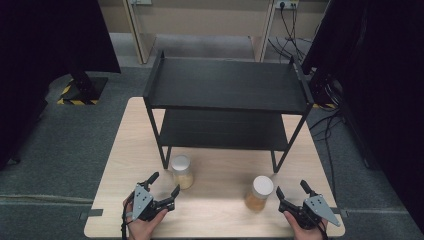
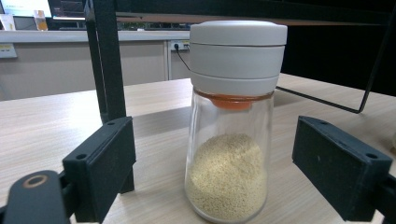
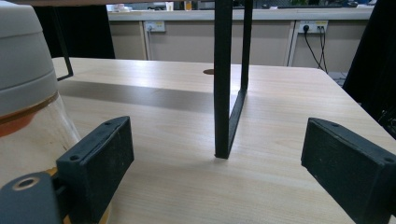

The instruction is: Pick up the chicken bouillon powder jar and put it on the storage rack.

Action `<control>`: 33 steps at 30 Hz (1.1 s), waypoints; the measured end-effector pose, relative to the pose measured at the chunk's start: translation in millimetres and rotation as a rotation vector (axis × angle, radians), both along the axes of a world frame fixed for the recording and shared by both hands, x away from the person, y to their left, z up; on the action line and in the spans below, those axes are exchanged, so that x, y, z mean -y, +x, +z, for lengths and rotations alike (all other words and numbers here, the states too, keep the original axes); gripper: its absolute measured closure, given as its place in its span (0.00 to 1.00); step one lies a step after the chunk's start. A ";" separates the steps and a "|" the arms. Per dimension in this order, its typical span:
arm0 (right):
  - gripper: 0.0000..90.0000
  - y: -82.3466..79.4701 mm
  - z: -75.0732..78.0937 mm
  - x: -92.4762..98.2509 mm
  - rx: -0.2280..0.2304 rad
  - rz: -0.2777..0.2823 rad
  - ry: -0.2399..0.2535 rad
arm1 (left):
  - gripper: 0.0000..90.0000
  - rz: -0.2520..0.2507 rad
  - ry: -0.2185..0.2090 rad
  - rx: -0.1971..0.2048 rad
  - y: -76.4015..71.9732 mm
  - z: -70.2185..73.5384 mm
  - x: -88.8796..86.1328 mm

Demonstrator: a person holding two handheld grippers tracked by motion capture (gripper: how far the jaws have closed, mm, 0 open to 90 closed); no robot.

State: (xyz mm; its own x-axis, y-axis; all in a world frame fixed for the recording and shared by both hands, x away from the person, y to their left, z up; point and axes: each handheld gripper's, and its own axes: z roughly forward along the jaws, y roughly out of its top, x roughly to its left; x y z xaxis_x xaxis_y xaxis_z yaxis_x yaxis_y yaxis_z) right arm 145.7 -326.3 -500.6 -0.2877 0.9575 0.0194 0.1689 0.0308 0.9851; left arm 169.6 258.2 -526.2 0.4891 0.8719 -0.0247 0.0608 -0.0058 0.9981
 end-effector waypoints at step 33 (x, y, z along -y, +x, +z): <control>0.11 1.2 1.2 0.3 -0.009 -0.002 0.006 | 0.19 -0.048 -0.018 0.013 26.6 19.5 16.6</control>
State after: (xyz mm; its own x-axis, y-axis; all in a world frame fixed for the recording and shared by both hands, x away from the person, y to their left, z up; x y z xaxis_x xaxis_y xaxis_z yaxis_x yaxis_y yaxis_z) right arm 146.9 -326.6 -499.4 -0.2852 0.9581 0.0275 0.1782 0.0248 0.9837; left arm 196.2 241.6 -506.7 0.5307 0.8469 -0.0332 0.0478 0.0092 0.9988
